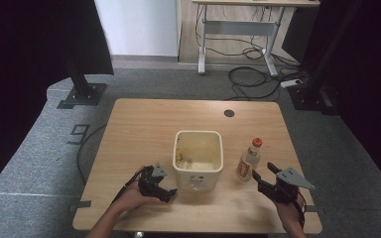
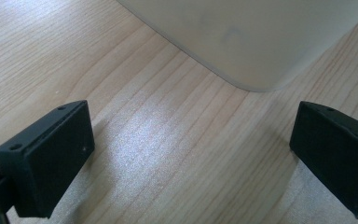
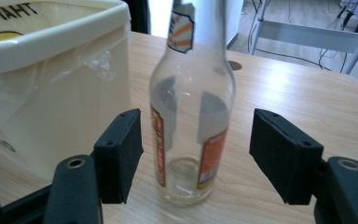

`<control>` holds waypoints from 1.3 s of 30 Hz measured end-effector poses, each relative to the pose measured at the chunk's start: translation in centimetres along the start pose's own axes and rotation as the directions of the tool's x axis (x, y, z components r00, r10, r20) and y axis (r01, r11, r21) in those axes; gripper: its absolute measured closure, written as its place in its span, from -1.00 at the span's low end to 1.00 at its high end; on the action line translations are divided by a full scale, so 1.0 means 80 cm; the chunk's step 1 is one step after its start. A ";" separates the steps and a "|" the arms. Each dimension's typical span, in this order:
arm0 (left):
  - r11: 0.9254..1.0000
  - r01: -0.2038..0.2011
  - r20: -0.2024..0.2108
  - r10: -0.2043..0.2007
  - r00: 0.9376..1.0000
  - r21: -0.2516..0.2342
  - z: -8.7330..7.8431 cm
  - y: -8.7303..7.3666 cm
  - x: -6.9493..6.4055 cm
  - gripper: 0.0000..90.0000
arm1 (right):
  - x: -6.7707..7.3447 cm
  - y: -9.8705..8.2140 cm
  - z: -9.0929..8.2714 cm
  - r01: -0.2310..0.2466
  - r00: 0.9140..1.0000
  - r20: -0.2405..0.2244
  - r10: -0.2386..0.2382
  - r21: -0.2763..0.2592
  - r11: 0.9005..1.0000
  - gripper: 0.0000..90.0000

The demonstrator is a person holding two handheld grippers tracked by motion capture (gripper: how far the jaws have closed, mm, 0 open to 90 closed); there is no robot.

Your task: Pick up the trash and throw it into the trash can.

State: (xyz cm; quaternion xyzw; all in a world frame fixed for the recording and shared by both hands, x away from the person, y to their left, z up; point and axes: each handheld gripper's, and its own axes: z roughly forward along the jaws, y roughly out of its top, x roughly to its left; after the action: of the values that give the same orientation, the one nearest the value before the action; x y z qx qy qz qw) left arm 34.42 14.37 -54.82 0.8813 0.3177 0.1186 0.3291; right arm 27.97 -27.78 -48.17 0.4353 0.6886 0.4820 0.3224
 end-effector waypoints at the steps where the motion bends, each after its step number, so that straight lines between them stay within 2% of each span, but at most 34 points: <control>1: 1.000 0.000 0.000 0.000 1.000 0.000 0.000 0.000 0.000 -1.00 | 0.001 0.001 0.000 0.002 1.000 -0.003 -0.002 -0.002 1.000 -0.24; 21: 1.000 0.000 0.000 0.000 1.000 -0.001 0.000 0.000 0.000 -1.00 | 0.008 0.010 -0.005 0.008 1.000 -0.009 -0.008 -0.035 0.999 -0.24; 26: 1.000 0.000 0.001 0.000 1.000 -0.001 0.000 0.000 0.000 -1.00 | 0.010 0.016 -0.008 0.016 1.000 -0.009 -0.016 -0.061 0.998 -0.23; 32: 1.000 -0.001 0.001 0.001 1.000 -0.001 0.000 0.000 0.000 -1.00 | 0.010 0.024 -0.010 0.029 0.999 -0.022 -0.031 -0.080 0.996 -0.23; 39: 1.000 0.000 0.001 0.000 1.000 -0.001 0.000 0.000 0.000 -1.00 | 0.007 0.030 -0.010 0.024 0.999 -0.024 -0.026 -0.090 0.996 -0.23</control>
State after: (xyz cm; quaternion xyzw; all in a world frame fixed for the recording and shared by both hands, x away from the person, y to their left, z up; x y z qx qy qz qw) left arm 34.44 14.33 -54.84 0.8812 0.3173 0.1184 0.3298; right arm 27.73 -27.24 -45.68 0.4057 0.6757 0.5137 0.3390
